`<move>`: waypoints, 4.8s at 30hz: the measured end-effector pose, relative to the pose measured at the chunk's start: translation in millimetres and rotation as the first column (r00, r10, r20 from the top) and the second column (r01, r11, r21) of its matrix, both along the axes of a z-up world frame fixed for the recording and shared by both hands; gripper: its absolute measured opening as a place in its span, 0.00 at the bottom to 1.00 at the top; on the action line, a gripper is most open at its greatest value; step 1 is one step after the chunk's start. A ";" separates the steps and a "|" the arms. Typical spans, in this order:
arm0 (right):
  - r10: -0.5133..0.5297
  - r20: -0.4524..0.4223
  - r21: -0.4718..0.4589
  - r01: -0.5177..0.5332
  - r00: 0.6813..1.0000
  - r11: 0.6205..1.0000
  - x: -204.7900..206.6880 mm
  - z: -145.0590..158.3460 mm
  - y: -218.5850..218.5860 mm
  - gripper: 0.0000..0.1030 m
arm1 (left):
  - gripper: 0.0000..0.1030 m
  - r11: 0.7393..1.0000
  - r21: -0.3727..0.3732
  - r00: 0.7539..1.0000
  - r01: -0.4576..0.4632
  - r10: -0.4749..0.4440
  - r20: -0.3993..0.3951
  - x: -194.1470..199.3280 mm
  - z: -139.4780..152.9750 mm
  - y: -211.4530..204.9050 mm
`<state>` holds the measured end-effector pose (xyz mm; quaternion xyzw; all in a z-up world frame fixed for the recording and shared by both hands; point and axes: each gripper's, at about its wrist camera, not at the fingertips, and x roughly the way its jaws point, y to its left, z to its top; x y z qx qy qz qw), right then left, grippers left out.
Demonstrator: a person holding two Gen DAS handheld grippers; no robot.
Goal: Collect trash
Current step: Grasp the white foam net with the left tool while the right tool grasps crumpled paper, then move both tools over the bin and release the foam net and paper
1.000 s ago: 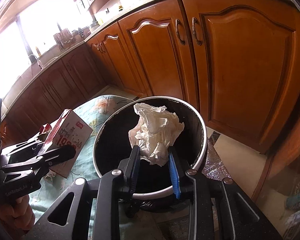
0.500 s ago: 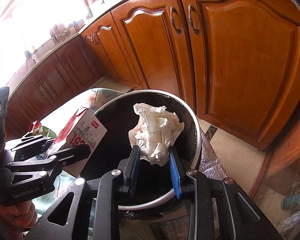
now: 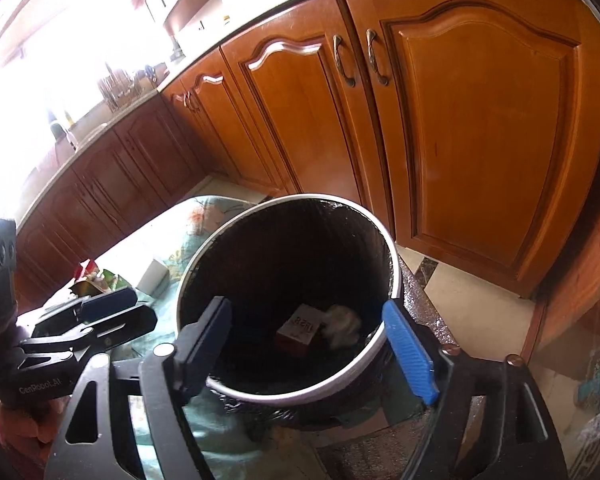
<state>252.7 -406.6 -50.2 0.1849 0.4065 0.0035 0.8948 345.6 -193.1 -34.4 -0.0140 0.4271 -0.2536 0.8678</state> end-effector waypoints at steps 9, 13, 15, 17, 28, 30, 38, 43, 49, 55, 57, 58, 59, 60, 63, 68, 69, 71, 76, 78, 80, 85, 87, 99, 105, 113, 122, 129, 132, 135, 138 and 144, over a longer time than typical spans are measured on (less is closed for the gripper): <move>-0.004 0.059 0.087 -0.001 0.998 0.996 -32.8 -0.4 42.2 0.94 | 0.68 0.986 -0.085 0.990 -0.143 0.143 -0.006 -62.7 -3.9 75.6; 0.024 0.052 0.128 -0.031 0.998 0.991 -39.1 -4.7 67.0 0.94 | 0.71 0.977 -0.095 0.981 -0.191 0.194 0.020 -92.9 0.2 110.6; 0.037 0.044 0.145 -0.043 0.998 0.989 -42.2 -6.8 77.5 0.94 | 0.72 0.972 -0.099 0.976 -0.211 0.215 0.031 -107.1 2.0 126.4; 0.056 0.040 0.161 -0.062 0.998 0.985 -42.9 -9.0 88.5 0.94 | 0.72 0.967 -0.099 0.970 -0.234 0.239 0.040 -120.6 5.6 140.8; 0.171 0.039 0.162 -0.175 0.984 0.971 -43.7 -12.3 145.8 0.94 | 0.73 0.926 -0.102 0.929 -0.363 0.368 0.041 -151.5 14.1 206.6; 0.186 0.038 0.153 -0.190 0.982 0.970 -41.8 -11.6 154.0 0.94 | 0.73 0.918 -0.100 0.921 -0.384 0.389 0.037 -149.0 13.8 212.5; 0.267 0.045 0.143 -0.271 0.963 0.952 -26.0 -12.5 189.3 0.93 | 0.71 0.903 -0.082 0.906 -0.421 0.424 0.019 -133.5 9.5 231.5; 0.313 0.023 0.166 -0.312 0.950 0.935 -7.7 -19.9 209.8 0.78 | 0.71 0.905 -0.093 0.909 -0.415 0.418 0.006 -121.8 8.3 235.7; 0.374 -0.017 0.203 -0.363 0.927 0.909 13.2 -33.6 231.7 0.59 | 0.67 0.919 -0.084 0.922 -0.386 0.388 0.004 -102.3 2.1 232.4; 0.410 -0.059 0.268 -0.381 0.910 0.885 35.1 -51.7 243.0 0.45 | 0.41 0.937 -0.079 0.940 -0.341 0.339 -0.043 -77.8 -14.2 226.2; 0.427 -0.066 0.299 -0.390 0.902 0.871 38.2 -57.6 245.8 0.33 | 0.27 0.945 -0.068 0.947 -0.320 0.317 -0.052 -72.3 -19.5 221.4; 0.431 -0.064 0.310 -0.393 0.900 0.866 39.3 -59.8 247.3 0.23 | 0.22 0.948 -0.063 0.950 -0.312 0.309 -0.051 -70.4 -20.9 219.5; 0.433 -0.059 0.317 -0.394 0.899 0.862 39.2 -60.7 247.5 0.11 | 0.20 0.950 -0.061 0.951 -0.307 0.304 -0.048 -69.4 -21.3 218.3; 0.433 -0.055 0.317 -0.396 0.900 0.862 38.1 -60.8 247.1 0.08 | 0.19 0.951 -0.062 0.953 -0.302 0.300 -0.045 -68.7 -20.8 217.7; 0.427 -0.033 0.300 -0.399 0.904 0.867 32.4 -54.9 243.9 0.04 | 0.17 0.952 -0.062 0.954 -0.298 0.297 -0.032 -69.8 -18.9 217.4; 0.411 -0.005 0.262 -0.396 0.912 0.880 18.8 -41.2 229.6 0.03 | 0.17 0.953 -0.083 0.957 -0.291 0.290 -0.022 -77.8 -13.4 216.0; 0.411 -0.002 0.253 -0.397 0.912 0.882 18.1 -39.6 227.6 0.03 | 0.17 0.954 -0.086 0.958 -0.287 0.287 -0.019 -82.4 -12.0 214.3; 0.398 0.003 0.227 -0.388 0.918 0.893 11.4 -34.3 219.3 0.03 | 0.17 0.955 -0.093 0.959 -0.283 0.283 -0.014 -88.0 -9.1 211.1; 0.369 0.019 0.182 -0.366 0.929 0.913 -3.9 -19.3 193.6 0.03 | 0.17 0.962 -0.112 0.968 -0.251 0.252 -0.003 -97.0 -3.4 195.9; 0.357 0.028 0.168 -0.356 0.934 0.919 -10.2 -13.0 184.3 0.03 | 0.17 0.966 -0.113 0.972 -0.232 0.234 0.002 -99.1 -1.5 187.4; 0.345 0.032 0.141 -0.346 0.938 0.927 -15.6 -7.3 175.7 0.03 | 0.17 0.971 -0.113 0.977 -0.213 0.215 0.006 -100.6 0.1 179.0; 0.308 0.036 0.078 -0.310 0.951 0.947 -26.9 2.3 153.2 0.03 | 0.17 0.979 -0.113 0.985 -0.170 0.172 0.012 -99.8 4.2 160.5; 0.293 0.035 0.054 -0.295 0.955 0.954 -30.7 4.4 144.3 0.03 | 0.17 0.982 -0.111 0.988 -0.153 0.156 0.017 -99.2 6.0 152.5; 0.205 0.020 -0.081 -0.203 0.979 0.976 -43.1 10.9 92.7 0.03 | 0.17 0.995 -0.081 0.997 -0.060 0.063 0.037 -85.1 14.2 94.7; 0.181 0.013 -0.089 -0.179 0.983 0.980 -39.0 8.9 74.4 0.03 | 0.17 0.998 -0.064 0.999 -0.014 0.017 0.052 -71.4 18.6 66.2; 0.182 -0.009 -0.116 -0.182 0.983 0.976 -22.5 5.4 57.3 0.03 | 0.17 0.999 -0.016 0.998 0.030 -0.030 0.055 -41.4 19.8 28.6; 0.208 -0.047 -0.140 -0.212 0.977 0.967 -2.2 4.4 46.1 0.03 | 0.17 0.998 0.015 0.998 0.062 -0.062 0.029 -1.2 13.2 -10.2; 0.235 -0.094 -0.146 -0.247 0.967 0.958 13.8 -4.3 41.2 0.03 | 0.18 0.997 0.034 0.998 0.063 -0.063 0.000 20.3 5.4 -29.8; 0.244 -0.112 -0.147 -0.259 0.963 0.955 18.4 -8.9 39.1 0.03 | 0.18 0.997 0.046 0.998 0.067 -0.066 -0.010 25.6 0.7 -36.3; 0.246 -0.128 -0.140 -0.263 0.961 0.955 22.7 -14.5 36.1 0.06 | 0.24 0.996 0.050 0.997 0.067 -0.066 -0.025 32.0 -2.3 -40.2; 0.237 -0.146 -0.141 -0.257 0.960 0.956 25.5 -18.8 35.6 0.10 | 0.32 0.996 0.051 0.998 0.066 -0.065 -0.027 34.7 -3.9 -44.3; 0.194 -0.114 -0.107 -0.206 0.974 0.973 20.2 -13.7 23.3 0.50 | 0.50 0.999 0.034 0.999 0.037 -0.037 -0.017 27.0 -4.3 -33.8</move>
